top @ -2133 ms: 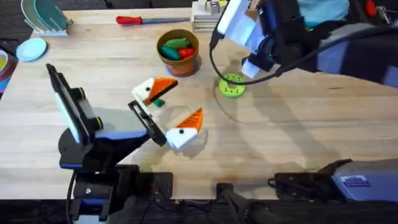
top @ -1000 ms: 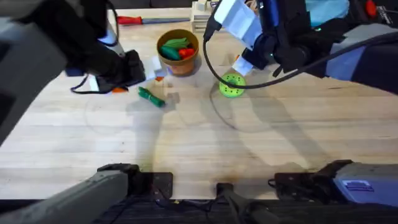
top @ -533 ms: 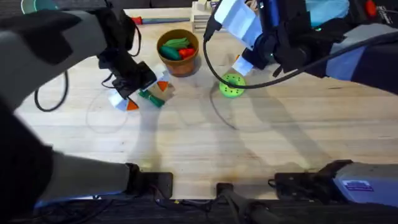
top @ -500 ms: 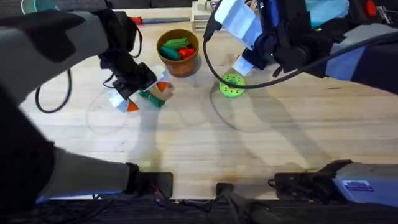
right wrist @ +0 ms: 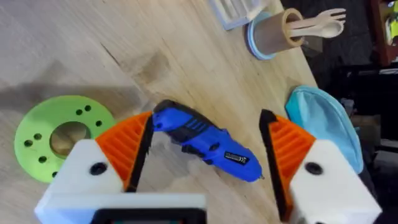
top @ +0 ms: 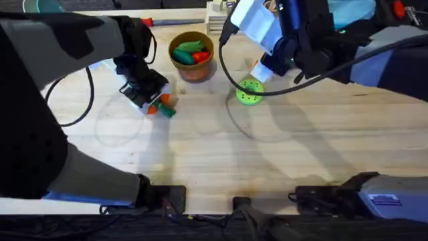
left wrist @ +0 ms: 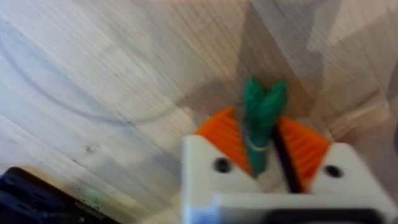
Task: Pick up the gripper from the table and insert it into the empty holder that is missing its gripper. Then pick up a screw, insert it into the mounting hole, and use the screwdriver to tighten it. Finally, clean up the table by picking up the vegetable and placing it into the bucket.
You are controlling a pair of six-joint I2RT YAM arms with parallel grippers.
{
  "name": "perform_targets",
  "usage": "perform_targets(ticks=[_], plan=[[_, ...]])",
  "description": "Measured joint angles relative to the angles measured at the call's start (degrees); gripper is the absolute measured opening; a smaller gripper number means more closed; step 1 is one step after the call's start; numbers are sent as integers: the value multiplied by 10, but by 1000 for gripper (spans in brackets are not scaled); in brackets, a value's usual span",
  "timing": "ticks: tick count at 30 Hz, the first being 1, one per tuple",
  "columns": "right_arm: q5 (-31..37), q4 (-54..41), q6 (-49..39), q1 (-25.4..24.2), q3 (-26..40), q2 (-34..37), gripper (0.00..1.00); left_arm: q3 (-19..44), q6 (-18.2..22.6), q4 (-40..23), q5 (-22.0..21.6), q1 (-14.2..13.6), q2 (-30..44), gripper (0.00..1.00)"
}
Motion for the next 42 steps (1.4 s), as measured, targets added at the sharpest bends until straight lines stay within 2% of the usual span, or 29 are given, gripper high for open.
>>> perform_targets(ticks=[2,3,10,15,17,20,24,29,33,42], plan=[[0,0,0,0,0,0,994,0,0,-2,-3,0,0,60],[0,0,0,0,0,0,995,0,0,-7,-4,0,0,21],[0,0,0,0,0,0,996,29,0,-95,-7,0,-10,14],[0,0,0,0,0,0,994,93,0,-110,-6,-6,-82,13],[0,0,0,0,0,0,993,118,-1,-87,5,-11,-118,12],[0,0,0,0,0,0,993,142,-3,-17,31,-25,-168,12],[0,0,2,0,0,0,993,147,-11,51,60,-52,-186,11],[0,0,14,0,0,0,993,147,-22,146,80,-101,-145,11],[0,0,26,0,0,0,991,147,-24,200,85,-126,-98,11],[0,-6,68,0,0,-13,993,147,-26,204,91,-130,-30,11]])
